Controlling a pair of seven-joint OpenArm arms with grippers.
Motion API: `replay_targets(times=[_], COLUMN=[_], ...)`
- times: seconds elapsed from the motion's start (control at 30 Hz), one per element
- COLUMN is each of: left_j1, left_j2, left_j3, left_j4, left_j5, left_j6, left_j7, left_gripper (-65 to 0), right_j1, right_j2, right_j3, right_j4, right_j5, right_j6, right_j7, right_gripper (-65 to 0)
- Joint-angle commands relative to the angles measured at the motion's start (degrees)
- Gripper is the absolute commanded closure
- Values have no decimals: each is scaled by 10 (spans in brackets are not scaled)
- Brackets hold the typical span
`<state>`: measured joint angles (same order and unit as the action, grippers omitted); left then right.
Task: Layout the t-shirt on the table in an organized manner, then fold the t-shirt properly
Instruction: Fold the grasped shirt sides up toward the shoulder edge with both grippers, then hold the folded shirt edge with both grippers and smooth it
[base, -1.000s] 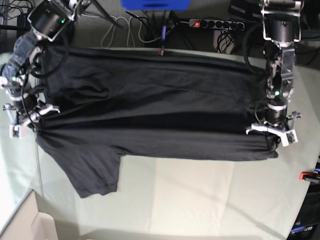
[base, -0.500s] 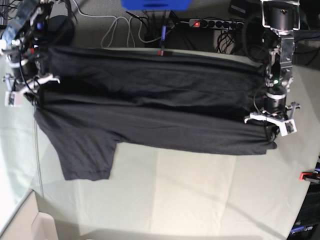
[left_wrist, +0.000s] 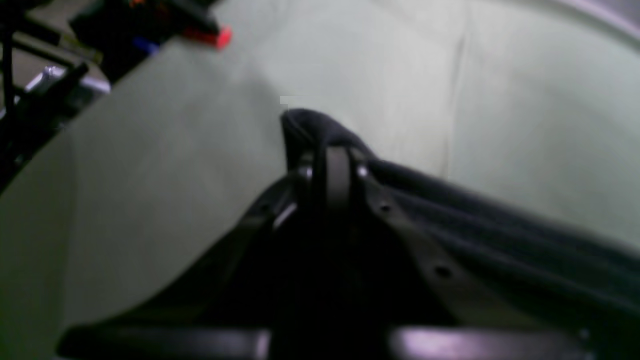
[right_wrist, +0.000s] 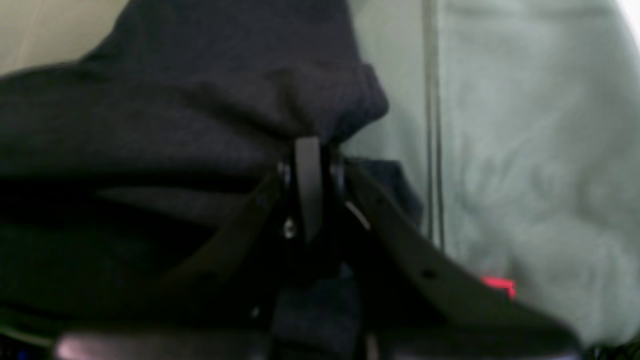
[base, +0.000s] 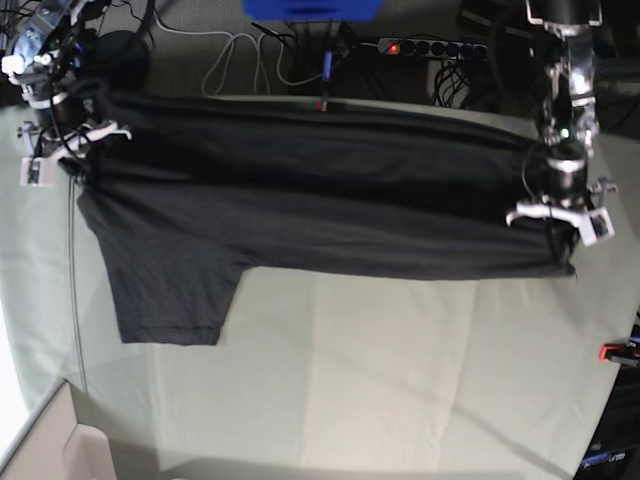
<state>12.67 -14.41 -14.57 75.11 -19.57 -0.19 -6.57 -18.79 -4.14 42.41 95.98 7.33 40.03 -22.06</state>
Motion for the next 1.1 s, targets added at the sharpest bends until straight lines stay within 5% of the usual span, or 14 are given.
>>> replay_targets(times=[0.0,1.07], left_j1=[3,114], left_j2=[-7,-8], left_j3=[-4,-53], left_j4=[19,54], left_j5=[-1,-1], left_j6=[1,-1], left_j7=[-18,-19], left_gripper=[-2,-2], right_j1=[-3,-57], right_j2=[6,10], right_j3=[3,5], right_j4=[9,-23], right_j5=[10,10], right_j6=[0,0], right_j7=[14,53], right_gripper=[0,0])
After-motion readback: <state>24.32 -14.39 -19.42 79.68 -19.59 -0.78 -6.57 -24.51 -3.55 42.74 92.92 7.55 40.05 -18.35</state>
